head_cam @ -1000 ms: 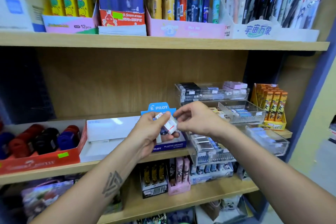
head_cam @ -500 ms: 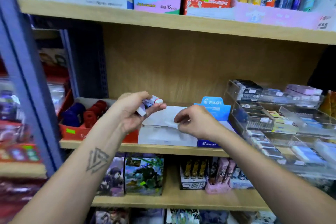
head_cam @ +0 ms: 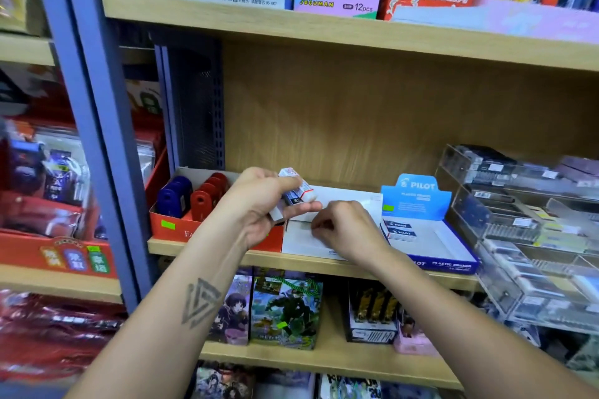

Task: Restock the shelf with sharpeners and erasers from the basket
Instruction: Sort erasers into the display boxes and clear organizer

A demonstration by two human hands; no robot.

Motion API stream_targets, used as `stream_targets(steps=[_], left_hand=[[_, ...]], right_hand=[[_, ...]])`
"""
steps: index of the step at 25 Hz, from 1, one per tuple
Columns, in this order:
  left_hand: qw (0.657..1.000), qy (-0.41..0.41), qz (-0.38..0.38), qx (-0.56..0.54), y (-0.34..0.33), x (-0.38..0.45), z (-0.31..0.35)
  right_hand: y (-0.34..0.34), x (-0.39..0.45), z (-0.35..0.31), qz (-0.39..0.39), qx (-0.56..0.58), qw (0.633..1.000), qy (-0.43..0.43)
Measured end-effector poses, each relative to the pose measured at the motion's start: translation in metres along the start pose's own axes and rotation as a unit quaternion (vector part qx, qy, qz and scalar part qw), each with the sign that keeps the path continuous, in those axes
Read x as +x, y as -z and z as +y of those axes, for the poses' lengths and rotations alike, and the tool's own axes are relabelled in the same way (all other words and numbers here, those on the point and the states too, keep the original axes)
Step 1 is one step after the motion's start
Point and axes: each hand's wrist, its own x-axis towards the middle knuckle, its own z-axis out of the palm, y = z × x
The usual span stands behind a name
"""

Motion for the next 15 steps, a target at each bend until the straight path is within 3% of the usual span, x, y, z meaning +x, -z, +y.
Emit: stream_targets(steps=[6, 8, 9, 11, 12, 13, 15], left_hand=[[0.998, 0.036, -0.048, 0.011, -0.003, 0.001, -0.009], [0.997, 0.044, -0.054, 0.016, -0.007, 0.002, -0.014], [0.997, 0.042, -0.054, 0.022, -0.009, 0.002, -0.017], [0.997, 0.032, -0.049, 0.047, -0.015, 0.003, -0.024], [0.997, 0.024, -0.046, 0.061, -0.018, 0.004, -0.027], [0.996, 0.015, -0.044, 0.077, -0.02, 0.006, -0.03], [0.993, 0.003, -0.036, 0.113, -0.025, 0.009, -0.035]], right_hand=[[0.007, -0.006, -0.002, -0.029, 0.042, 0.997, -0.065], [0.023, -0.011, -0.003, -0.01, 0.128, 0.988, -0.08], [0.032, -0.016, -0.003, 0.014, 0.228, 0.969, -0.093], [0.051, -0.025, -0.002, 0.015, 0.449, 0.887, -0.105], [0.058, -0.029, -0.001, -0.002, 0.493, 0.866, -0.088], [0.063, -0.033, 0.0, -0.019, 0.482, 0.873, -0.068], [0.065, -0.037, 0.004, -0.024, 0.359, 0.932, -0.035]])
